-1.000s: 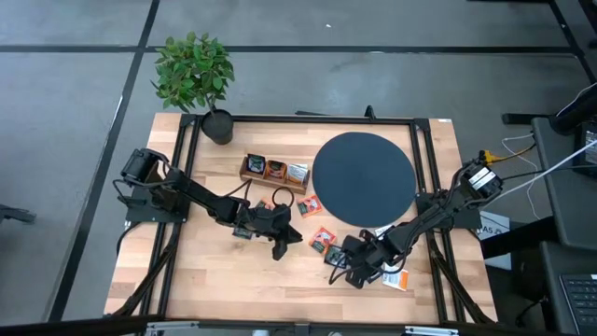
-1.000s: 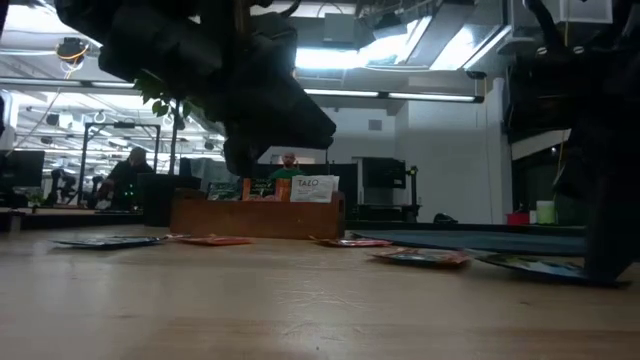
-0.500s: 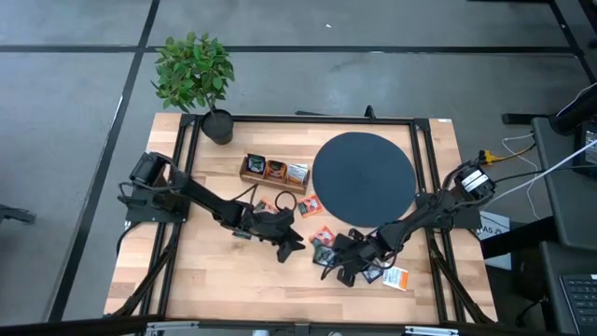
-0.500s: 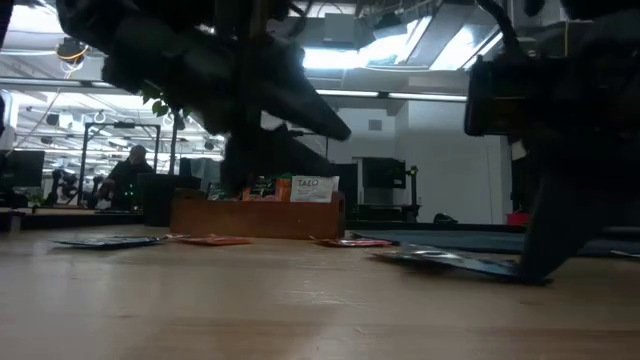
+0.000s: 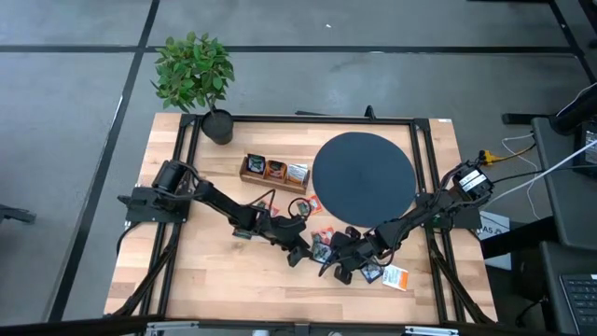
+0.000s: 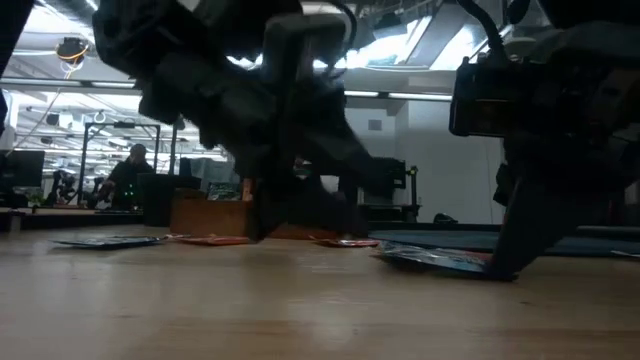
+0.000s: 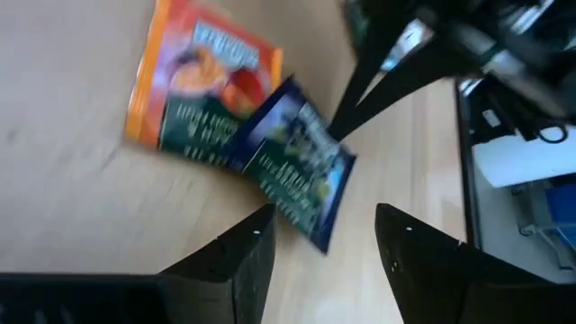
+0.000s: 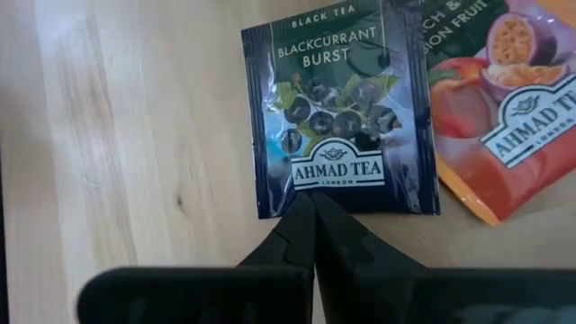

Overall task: Pick & Place Tea
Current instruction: Put the middle dark blue tea bag into the left section of the wooden organizer

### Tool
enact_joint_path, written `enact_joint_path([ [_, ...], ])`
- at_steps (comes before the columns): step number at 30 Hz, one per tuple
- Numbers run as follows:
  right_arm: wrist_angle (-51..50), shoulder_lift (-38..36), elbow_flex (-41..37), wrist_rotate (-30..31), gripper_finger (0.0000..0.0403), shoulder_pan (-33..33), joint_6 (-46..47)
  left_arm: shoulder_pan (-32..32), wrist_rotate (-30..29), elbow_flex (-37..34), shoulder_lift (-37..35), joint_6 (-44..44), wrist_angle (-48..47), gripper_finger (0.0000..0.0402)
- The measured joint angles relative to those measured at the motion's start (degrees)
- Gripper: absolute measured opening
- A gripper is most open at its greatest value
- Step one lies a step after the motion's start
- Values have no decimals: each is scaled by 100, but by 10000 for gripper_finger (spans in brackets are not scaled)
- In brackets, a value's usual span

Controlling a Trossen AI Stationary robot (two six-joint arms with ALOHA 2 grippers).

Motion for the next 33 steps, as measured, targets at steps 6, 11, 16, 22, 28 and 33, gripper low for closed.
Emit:
enact_joint_path([
  [6,4,0,-2,86,2,0,-2,23,51,25,112,-80,-5,185],
  [11,82,2,-7,102,2,-21,-9,28,-53,25,112,-78,-33,185],
  [16,125,4,-9,102,2,-93,-35,33,-61,36,106,-130,-203,185],
  [22,174,4,-9,102,2,-208,-160,33,-86,145,108,-179,-510,185],
  [28,265,4,-9,99,2,-262,-302,97,-49,330,124,-211,-840,184],
  [33,272,4,-9,98,2,-262,-309,138,-33,412,147,-34,-864,184],
])
